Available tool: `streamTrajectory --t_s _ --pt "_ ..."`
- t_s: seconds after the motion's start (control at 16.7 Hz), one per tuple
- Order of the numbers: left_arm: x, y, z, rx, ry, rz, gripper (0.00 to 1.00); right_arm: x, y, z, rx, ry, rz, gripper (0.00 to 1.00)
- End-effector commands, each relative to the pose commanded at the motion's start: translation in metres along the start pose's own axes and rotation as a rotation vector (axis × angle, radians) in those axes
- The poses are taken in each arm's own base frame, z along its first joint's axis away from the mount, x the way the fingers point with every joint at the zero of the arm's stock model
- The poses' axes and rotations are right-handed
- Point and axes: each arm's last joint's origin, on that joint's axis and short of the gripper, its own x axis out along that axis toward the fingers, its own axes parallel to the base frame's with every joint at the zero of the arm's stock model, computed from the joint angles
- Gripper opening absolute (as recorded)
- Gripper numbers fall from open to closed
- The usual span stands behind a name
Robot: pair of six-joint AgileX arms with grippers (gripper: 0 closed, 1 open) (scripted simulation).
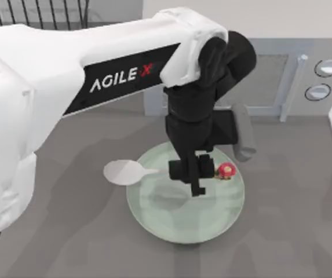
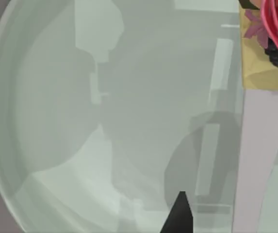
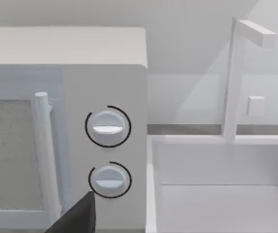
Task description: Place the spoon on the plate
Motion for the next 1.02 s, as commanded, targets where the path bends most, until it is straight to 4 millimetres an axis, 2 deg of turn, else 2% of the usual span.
streamTrajectory --t_s 0.42,1.02 --pt "-0.003 -0.002 -0.001 0.009 -0.003 -0.003 0.00 0.000 0.000 0.000 0.000 0.000 0.000 1.00" --pt "-0.028 -0.036 0.004 0.146 -0.037 -0.033 0.00 0.000 0.000 0.000 0.000 0.000 0.000 1.00"
